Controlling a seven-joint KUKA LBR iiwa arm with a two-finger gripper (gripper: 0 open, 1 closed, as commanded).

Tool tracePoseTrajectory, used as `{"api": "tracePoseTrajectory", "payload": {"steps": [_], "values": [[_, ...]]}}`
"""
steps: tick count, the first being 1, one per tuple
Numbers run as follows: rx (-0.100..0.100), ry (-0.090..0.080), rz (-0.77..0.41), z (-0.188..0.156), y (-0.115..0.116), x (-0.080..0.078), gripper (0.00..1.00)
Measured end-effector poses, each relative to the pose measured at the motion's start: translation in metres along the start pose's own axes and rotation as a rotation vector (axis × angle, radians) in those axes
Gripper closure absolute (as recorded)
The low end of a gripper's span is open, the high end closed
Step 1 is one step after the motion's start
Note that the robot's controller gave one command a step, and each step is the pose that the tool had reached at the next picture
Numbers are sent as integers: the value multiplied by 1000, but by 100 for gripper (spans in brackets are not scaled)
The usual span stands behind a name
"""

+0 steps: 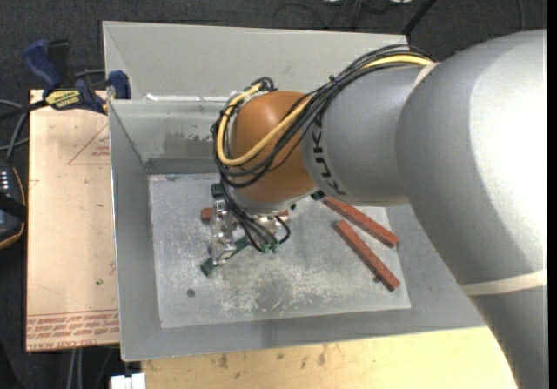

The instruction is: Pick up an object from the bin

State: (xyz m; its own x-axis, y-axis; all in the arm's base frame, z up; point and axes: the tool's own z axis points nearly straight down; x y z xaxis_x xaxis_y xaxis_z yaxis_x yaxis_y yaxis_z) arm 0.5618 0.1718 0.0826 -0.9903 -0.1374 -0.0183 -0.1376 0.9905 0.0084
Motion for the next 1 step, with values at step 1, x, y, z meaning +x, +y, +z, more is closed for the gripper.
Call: {"api": "tracePoseTrajectory", "payload": {"steps": [1], "values": [[0, 0, 0, 0, 0, 0, 100]]}}
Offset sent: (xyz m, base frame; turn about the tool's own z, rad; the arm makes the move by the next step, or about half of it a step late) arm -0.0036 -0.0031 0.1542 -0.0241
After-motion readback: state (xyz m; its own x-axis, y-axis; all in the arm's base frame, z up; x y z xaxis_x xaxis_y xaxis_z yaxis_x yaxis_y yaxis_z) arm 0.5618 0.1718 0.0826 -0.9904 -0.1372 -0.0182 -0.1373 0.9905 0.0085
